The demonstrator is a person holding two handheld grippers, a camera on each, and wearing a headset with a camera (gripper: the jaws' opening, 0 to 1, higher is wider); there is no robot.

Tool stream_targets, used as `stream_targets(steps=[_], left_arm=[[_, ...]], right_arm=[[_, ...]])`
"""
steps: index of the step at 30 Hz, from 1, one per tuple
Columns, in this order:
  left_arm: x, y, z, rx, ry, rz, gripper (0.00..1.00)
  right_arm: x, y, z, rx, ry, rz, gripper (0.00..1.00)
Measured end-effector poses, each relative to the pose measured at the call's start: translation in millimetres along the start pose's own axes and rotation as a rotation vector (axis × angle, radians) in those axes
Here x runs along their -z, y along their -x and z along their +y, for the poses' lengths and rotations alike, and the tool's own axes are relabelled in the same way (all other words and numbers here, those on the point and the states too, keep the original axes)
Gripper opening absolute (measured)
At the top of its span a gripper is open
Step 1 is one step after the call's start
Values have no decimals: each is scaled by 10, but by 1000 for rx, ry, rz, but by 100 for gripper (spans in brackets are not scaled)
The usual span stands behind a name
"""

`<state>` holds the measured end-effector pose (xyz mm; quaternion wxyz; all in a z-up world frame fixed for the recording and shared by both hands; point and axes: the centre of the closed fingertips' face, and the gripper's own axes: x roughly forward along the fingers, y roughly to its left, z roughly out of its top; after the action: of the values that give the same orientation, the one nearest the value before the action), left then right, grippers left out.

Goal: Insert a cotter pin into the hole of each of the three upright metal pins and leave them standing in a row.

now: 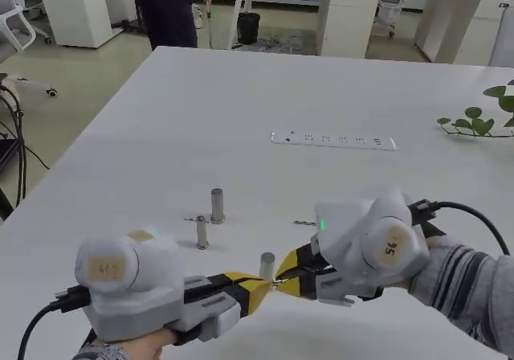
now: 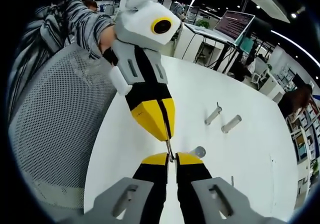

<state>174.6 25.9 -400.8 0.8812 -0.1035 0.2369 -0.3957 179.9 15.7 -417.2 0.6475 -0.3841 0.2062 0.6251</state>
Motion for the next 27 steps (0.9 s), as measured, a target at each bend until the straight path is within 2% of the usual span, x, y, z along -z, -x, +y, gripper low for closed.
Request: stream_targets(steps=[3, 9, 14, 20, 25, 27], left_arm=[[13, 9, -40, 20, -58, 2, 0], [17, 40, -101, 59, -131, 1, 0], [32, 85, -172, 117, -189, 5, 0], [54, 121, -205, 158, -198, 8, 0], [49, 118, -189, 145, -208, 3, 0], [13, 117, -174, 134, -188, -11, 1]], right_arm=[[29, 10, 19, -13, -28, -4, 1], [37, 25, 77, -44, -81, -29, 2], [-7, 37, 163, -86, -112, -62, 2], [-34, 52, 252, -131, -122, -72, 0], [-27, 60, 263, -125, -59, -48, 0], [-44, 67, 278, -122, -46, -48, 0]])
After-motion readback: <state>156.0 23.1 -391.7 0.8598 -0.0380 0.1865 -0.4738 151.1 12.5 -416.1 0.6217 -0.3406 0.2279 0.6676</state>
